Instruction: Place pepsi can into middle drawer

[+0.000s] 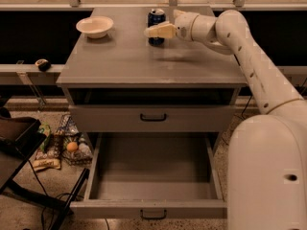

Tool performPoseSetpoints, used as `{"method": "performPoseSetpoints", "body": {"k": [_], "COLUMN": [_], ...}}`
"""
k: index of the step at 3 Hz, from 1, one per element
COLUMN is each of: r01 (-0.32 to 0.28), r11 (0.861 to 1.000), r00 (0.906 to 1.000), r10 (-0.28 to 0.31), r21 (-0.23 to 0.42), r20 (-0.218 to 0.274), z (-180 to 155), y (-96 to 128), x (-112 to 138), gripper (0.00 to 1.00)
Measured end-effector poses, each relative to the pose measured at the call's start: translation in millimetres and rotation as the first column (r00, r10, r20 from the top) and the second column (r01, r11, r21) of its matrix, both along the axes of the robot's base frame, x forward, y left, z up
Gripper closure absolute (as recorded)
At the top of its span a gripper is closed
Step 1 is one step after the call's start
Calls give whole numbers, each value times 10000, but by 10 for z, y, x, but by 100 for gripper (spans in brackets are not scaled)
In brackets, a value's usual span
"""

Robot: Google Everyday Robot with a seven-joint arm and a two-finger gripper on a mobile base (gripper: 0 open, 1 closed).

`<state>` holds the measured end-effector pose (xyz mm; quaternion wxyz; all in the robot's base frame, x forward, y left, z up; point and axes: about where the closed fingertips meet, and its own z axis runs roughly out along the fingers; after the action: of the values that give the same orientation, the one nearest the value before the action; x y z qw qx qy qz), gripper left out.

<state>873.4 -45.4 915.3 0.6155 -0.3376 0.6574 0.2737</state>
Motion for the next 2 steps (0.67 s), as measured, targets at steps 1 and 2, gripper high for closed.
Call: {"method": "performPoseSetpoints", "body": {"k": [1, 2], "r01": [82, 185], "r11": [9995, 9976], "r00": [10000, 9998], "r10": [-84, -191], "r21": [297, 661], "r20": [35, 83], "z": [-1, -24], "y": [148, 219], "x": [163, 265], "gripper": [19, 41]}}
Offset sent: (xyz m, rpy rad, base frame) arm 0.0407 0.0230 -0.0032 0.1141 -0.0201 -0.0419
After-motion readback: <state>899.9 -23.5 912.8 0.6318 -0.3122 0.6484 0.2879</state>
